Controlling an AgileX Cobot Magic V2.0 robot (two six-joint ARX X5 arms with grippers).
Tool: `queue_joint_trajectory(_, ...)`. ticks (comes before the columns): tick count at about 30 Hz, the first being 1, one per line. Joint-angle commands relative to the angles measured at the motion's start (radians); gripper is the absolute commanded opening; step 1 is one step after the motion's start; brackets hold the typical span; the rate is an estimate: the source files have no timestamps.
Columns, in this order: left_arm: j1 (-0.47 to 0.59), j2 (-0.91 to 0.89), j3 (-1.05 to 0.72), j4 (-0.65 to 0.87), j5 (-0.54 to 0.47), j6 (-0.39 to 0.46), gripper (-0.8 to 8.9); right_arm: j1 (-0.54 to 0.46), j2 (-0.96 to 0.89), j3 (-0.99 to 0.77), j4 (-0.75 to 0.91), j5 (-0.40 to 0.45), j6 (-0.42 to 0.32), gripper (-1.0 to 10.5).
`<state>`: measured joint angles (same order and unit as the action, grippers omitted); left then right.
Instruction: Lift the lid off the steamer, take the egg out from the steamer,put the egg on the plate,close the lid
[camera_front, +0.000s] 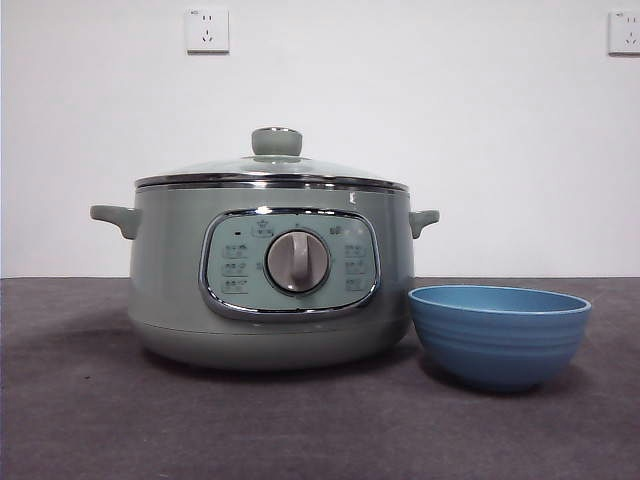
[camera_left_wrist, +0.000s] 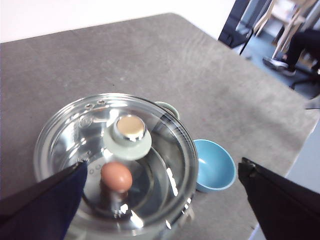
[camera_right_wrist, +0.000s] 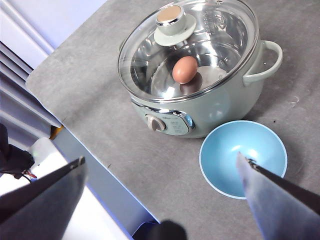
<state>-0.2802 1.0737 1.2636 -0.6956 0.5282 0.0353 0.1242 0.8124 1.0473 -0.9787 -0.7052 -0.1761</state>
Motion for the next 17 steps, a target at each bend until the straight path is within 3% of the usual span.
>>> queue_joint_trajectory(1, -0.058, 0.064, 0.024, 0.071, -0.063, 0.021, 5.09, 0.002, -0.001, 0.004, 0.005, 0.001, 0.003, 5.1)
queue_joint_trajectory(9, -0.158, 0.251, 0.029, 0.277, -0.197, 0.022, 5.08, 0.002, -0.001, 0.004, 0.004, 0.001, 0.004, 5.1)
queue_joint_trajectory(17, -0.196, 0.413, 0.029, 0.361, -0.269, 0.045, 5.08, 0.002, -0.001, 0.004, -0.002, 0.001, 0.004, 5.1)
